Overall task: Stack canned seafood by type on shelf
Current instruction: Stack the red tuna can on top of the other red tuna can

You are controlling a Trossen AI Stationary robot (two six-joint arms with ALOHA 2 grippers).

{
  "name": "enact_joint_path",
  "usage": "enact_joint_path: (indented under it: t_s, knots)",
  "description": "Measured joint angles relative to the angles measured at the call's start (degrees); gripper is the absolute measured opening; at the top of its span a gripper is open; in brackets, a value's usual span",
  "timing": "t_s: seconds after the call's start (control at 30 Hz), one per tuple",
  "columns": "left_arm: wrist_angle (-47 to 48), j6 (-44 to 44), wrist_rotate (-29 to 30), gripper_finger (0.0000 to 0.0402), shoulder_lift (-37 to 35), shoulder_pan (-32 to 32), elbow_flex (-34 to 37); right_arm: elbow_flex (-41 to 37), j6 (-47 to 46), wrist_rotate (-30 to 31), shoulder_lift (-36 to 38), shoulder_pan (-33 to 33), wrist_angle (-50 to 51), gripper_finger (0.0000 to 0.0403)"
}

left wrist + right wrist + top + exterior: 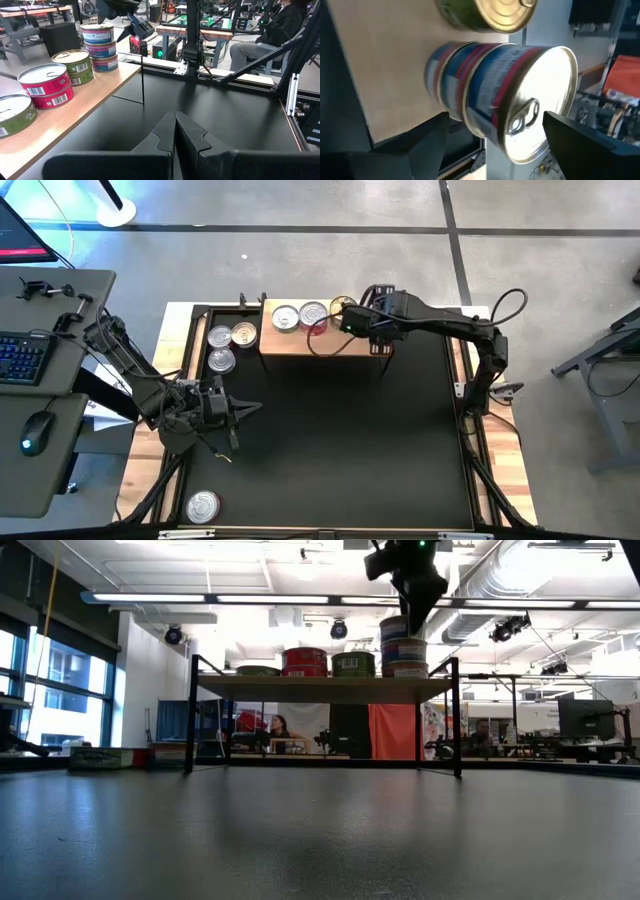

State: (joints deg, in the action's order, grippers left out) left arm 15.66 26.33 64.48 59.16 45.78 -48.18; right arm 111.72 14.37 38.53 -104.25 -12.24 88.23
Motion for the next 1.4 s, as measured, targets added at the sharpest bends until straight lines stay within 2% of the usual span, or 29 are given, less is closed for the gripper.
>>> enact_joint_path:
  t_s: [0.13,0.27,0.37,0.5,0.6,0.67,0.8,0.87,0.93,1.03,1.13,1.27,1.4]
  knots:
    - [-0.43,0.01,0.01,0.0,0.0,0.0,0.0,0.0,0.89,1.44,0.11,1.13,1.1,0.0312]
    - [-4.98,-2.83,-0.05,0.0,-0.02,-0.18,0.0,0.0,-1.56,0.71,1.55,2.35,1.11,0.0312]
    - [-9.2,-7.87,-3.84,0.0,-0.04,-1.42,0.0,0.0,-4.23,-0.08,3.29,3.25,1.06,0.0312]
    - [-13.1,-11.62,-12.38,0.0,-0.04,-5.02,0.0,0.0,-8.17,-0.32,6.51,4.08,0.17,0.0312]
    - [-13.98,-11.93,-19.41,0.0,-0.04,-9.13,0.0,0.0,-12.1,-2.76,9.07,4.17,-1.26,0.0312]
    - [-13.71,-10.75,-25.89,0.0,0.03,-12.12,0.0,0.0,-15.19,-7.9,10.78,4.13,-2.8,0.0312]
    - [-4.79,-0.6,-45.35,0.0,1.59,-15.06,-0.07,0.0,-19.04,-25.01,13.39,4.13,-8.27,0.0312]
    - [2.46,6.57,-53.29,0.0,3.43,-12.72,-0.07,0.0,-20.04,-32.89,13.83,4.99,-11.46,0.0312]
    - [7.74,12.56,-57.12,0.0,5.75,-7.68,-0.03,0.0,-20.15,-37.88,13.83,6.6,-15.39,0.0312]
    - [8.16,20.11,-57.0,0.0,9.82,1.68,-0.02,-0.02,-19.95,-41.34,12.71,9.91,-21.06,0.0312]
    - [8.04,28.97,-53.61,0.0,14.16,10.13,-0.02,-0.04,-18.65,-43.38,10.26,13.34,-24.17,0.0312]
    - [12.92,44.51,-49.61,0.0,18.91,17.87,0.0,-0.07,-17.0,-44.74,6.85,17.31,-25.23,0.0312]
    - [17.35,54.04,-54.44,0.0,22.76,21.68,0.0,-0.07,-16.1,-45.86,3.02,20.45,-25.05,0.0312]
